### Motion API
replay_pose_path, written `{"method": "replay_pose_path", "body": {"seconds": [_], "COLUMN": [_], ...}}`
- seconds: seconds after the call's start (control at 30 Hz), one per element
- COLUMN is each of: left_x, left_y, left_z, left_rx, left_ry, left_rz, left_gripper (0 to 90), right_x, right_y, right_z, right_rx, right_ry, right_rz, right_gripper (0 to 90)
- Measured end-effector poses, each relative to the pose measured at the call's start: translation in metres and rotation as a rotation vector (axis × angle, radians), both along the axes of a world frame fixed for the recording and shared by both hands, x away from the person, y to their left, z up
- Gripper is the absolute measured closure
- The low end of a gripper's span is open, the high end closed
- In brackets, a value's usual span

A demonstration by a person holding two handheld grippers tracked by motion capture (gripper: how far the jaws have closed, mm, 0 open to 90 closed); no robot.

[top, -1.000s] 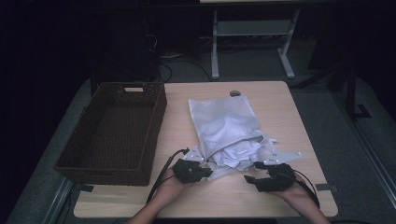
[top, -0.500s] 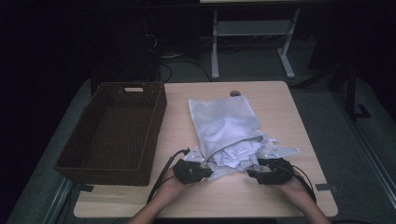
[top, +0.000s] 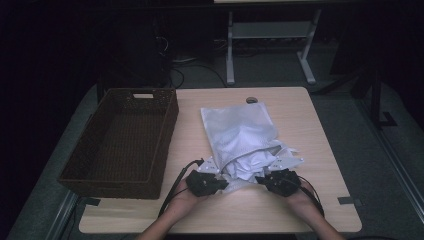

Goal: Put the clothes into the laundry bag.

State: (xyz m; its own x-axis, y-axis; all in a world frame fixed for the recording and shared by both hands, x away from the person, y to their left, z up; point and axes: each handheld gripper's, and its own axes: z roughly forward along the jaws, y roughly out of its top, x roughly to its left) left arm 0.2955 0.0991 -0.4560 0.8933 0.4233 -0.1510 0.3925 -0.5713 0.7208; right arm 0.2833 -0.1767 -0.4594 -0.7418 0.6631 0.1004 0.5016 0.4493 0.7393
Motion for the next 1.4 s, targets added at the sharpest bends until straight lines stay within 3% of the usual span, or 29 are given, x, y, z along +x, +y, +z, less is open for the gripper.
{"method": "replay_pose_path", "body": {"seconds": [0.53,0.73,1.07,1.4], "left_x": [0.001,0.002,0.002,0.003], "left_y": [0.0,-0.001,0.0,0.003], "left_z": [0.003,0.005,0.007,0.006], "left_rx": [0.002,-0.001,-0.008,-0.007], "left_ry": [-0.021,-0.026,-0.03,-0.022], "left_rz": [0.004,0.01,0.006,0.004], "left_gripper": [89.0,89.0,89.1,89.0], "right_x": [0.011,0.02,0.042,0.061], "right_y": [0.039,0.057,0.088,0.096], "right_z": [0.027,0.028,0.023,0.014], "right_rx": [0.115,0.096,0.047,0.035], "right_ry": [-0.076,-0.092,-0.109,-0.102], "right_rz": [0.053,0.058,0.007,-0.041], "right_gripper": [86.1,86.1,86.2,85.1]}}
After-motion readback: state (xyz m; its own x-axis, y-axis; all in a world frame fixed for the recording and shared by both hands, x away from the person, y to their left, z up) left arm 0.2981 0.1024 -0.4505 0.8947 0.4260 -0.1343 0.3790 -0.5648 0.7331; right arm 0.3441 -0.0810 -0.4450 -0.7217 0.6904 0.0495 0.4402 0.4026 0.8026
